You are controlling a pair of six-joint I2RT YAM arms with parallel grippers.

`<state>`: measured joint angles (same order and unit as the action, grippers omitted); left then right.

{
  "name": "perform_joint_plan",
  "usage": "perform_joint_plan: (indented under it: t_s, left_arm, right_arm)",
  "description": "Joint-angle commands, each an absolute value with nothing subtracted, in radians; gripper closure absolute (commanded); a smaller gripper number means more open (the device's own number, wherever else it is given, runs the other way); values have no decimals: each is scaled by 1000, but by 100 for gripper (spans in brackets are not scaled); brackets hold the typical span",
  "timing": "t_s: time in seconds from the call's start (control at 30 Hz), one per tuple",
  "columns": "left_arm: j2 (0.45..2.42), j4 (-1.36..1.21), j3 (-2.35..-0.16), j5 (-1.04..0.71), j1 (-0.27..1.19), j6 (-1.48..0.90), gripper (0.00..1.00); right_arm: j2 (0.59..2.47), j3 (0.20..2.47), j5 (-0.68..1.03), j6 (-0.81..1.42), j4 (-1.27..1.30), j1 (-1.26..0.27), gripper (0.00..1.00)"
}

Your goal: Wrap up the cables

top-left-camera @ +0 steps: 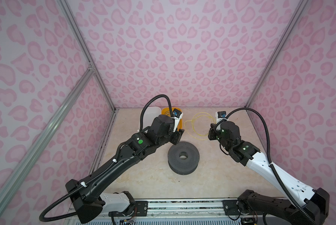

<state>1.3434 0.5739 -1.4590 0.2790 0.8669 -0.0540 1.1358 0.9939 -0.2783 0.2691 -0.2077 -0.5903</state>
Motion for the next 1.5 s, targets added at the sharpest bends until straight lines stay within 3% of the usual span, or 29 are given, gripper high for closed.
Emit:
perform_joint_plan:
  t_s: [0.0, 0.4, 0.57, 0.83, 1.03, 1.27, 1.47]
  left_arm:
    - [1397, 553, -1521, 524, 893, 87, 45]
    - [1452, 560, -1587, 248, 893, 151, 44]
    - [1474, 558, -1596, 241, 894, 171, 44]
    - [1547, 503, -1626, 360, 893, 187, 58]
    - [1547, 482, -1625, 371, 893, 187, 63]
    - [1542, 466, -1606, 377, 893, 178, 89]
    - [1505, 391, -1559, 356, 861, 77, 96]
  right_arm:
    - [1131, 992, -331, 266, -209, -606, 100]
    - [1100, 984, -330, 276, -225, -628, 100]
    - [1092, 981, -319, 280, -222, -632, 100]
    - [1079, 973, -317, 286, -229, -656, 100]
    - [1075, 965, -325, 286, -229, -676, 100]
    - [1068, 948, -334, 297, -218, -684, 100]
    - [1067, 918, -357, 328, -193, -686, 100]
